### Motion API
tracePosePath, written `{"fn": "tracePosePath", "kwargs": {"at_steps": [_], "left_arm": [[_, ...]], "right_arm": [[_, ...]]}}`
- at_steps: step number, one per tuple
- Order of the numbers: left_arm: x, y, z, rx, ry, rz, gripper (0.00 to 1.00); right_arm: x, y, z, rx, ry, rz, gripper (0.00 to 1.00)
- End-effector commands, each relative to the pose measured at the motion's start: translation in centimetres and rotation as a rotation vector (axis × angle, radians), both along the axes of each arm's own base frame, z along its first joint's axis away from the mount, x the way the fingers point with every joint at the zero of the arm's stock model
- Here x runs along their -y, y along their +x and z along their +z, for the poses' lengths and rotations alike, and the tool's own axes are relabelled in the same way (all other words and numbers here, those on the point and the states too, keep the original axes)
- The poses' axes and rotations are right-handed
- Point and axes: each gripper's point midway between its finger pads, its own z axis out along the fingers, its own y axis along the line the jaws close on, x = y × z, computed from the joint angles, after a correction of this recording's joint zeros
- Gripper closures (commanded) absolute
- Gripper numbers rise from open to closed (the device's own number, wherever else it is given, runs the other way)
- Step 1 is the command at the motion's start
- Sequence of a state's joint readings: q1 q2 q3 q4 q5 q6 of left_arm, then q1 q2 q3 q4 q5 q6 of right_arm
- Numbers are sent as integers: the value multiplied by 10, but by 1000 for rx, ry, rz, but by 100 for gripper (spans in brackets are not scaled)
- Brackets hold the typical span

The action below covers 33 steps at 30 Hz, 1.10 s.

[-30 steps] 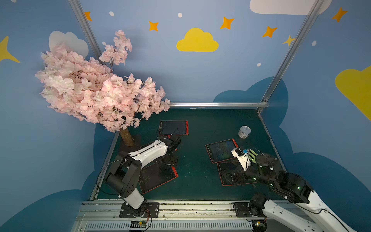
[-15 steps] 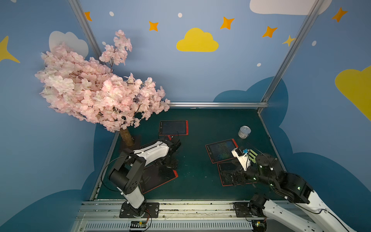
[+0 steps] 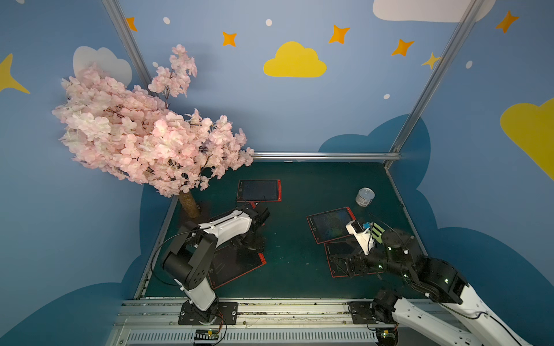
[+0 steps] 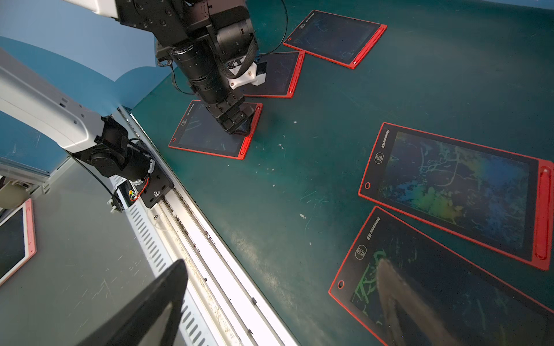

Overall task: Place the stylus back onto the writing tablet
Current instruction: Place the stylus on the writing tablet.

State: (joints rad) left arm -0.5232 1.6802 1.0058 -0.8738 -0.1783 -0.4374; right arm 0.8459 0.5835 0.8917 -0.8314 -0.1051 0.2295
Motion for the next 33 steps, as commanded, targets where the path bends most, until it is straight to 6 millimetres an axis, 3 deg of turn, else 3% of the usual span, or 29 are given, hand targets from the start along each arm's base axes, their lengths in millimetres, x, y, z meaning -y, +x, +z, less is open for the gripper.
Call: {"fn": "tracePosePath", "kwargs": {"at_steps": [1,21,28,33], "left_arm": [[-6,2,7,16,0,18,3],[-5,2,-18,-22,-3,50,3],[-8,2,-17,-28,16,53,3],[-15,12,-3,8,11,72,4]], "right_arm": [[2,-1,-2,-7,-1,-4,3],[3,-2,-2,-5,1,-8,3],[3,-2,-1,-4,1,-7,3],[3,-2,-1,-3,3,-8,3]]}}
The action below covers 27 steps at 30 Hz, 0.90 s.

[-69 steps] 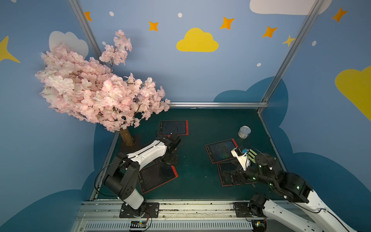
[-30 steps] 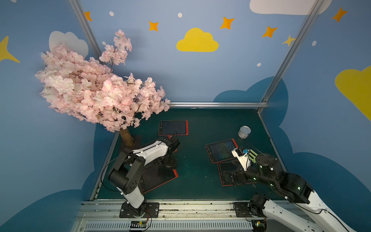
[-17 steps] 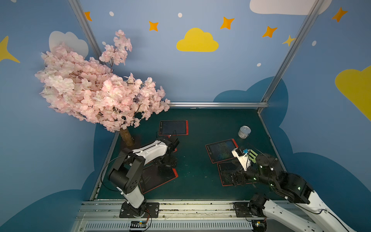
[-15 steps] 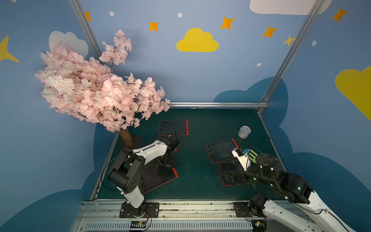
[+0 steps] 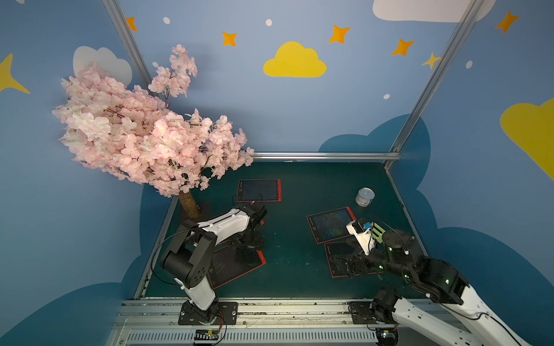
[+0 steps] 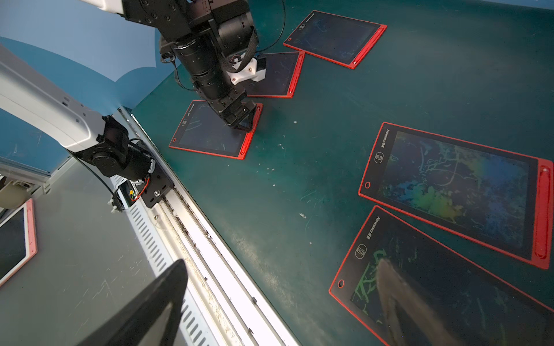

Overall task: Place the stylus back onto the writing tablet
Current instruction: Place the stylus on the writing tablet.

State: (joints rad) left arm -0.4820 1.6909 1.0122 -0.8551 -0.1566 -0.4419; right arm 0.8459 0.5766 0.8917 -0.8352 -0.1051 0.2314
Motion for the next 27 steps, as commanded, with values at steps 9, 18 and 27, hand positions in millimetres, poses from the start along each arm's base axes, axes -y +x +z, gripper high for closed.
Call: {"fn": "tracePosePath", "kwargs": {"at_steps": [9,18,27], "left_arm": [[-18,16,9,37,14,49,4],[-15,31,10,59,-6,59,4],[-16,34,4,44,-7,63,4]], "right_arm": [[2,-2,-2,-5,2,-6,3],[2,-1,-2,-6,-1,-8,3],[3,-1,-2,-5,-2,-11,3]]}}
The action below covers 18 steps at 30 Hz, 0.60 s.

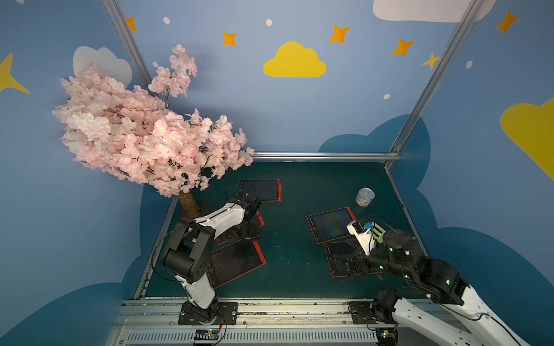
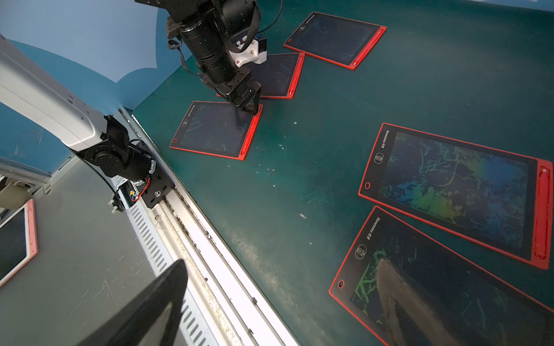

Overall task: Place the stylus back onto the writing tablet
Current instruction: Place the stylus on the writing tablet.

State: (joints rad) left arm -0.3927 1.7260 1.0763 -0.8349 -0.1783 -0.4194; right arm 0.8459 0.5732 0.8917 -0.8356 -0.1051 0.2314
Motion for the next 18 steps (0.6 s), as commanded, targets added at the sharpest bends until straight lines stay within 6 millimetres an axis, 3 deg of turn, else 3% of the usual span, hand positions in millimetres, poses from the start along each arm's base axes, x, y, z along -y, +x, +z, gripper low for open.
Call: {"fn": "tracePosePath", "kwargs": {"at_steps": [1,10,14,18], "left_arm": [[1,1,-3,-10,-7,-2,4],[3,-2,-8,-25,-22,9,4],[1,-2,5,-3,-16,7,4],[1,6,33,80,-40,6,4]], "right_arm": [[2,-1,-3,-7,-4,-10,3],[3,0,-2,-4,-2,-11,3],[3,2,-2,1,-5,-19,3],[9,12,0,23,-16,-83,3]]}}
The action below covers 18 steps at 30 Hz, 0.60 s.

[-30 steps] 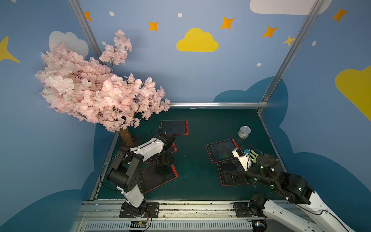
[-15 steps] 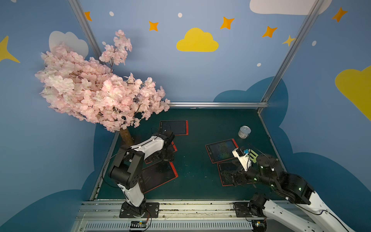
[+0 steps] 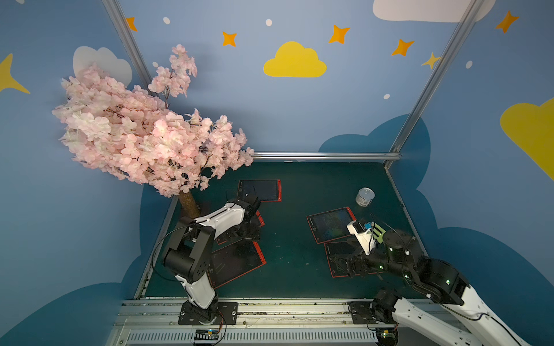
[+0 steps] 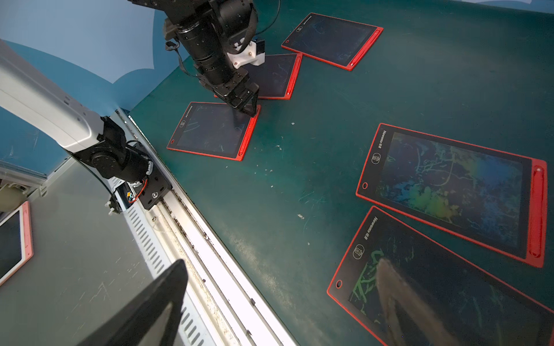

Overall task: Place the stylus back onto the writing tablet
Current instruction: Place the stylus on the writing tablet.

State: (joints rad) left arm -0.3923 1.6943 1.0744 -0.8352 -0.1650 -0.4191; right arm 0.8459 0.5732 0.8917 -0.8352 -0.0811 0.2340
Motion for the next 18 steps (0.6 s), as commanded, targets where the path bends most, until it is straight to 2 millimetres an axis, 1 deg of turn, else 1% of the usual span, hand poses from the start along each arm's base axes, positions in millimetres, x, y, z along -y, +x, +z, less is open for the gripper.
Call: {"fn": "tracePosePath", "kwargs": {"at_steps": [1,5,11,13,18], "left_arm": [[-1,7,31,74,-23,5,4],[4,18,54,178,-71,-7,3],[12,28,84,337,-151,-51,0],[11,28,92,381,-161,-64,0],[2,31,107,536,-163,-51,0]], "right_arm": [[9,12,1,22,-11,-90,3],[17,26,5,64,-8,-177,3],[15,35,12,113,-4,-194,3],[12,37,12,112,-2,-194,3],[7,44,14,115,-3,-201,2]]}}
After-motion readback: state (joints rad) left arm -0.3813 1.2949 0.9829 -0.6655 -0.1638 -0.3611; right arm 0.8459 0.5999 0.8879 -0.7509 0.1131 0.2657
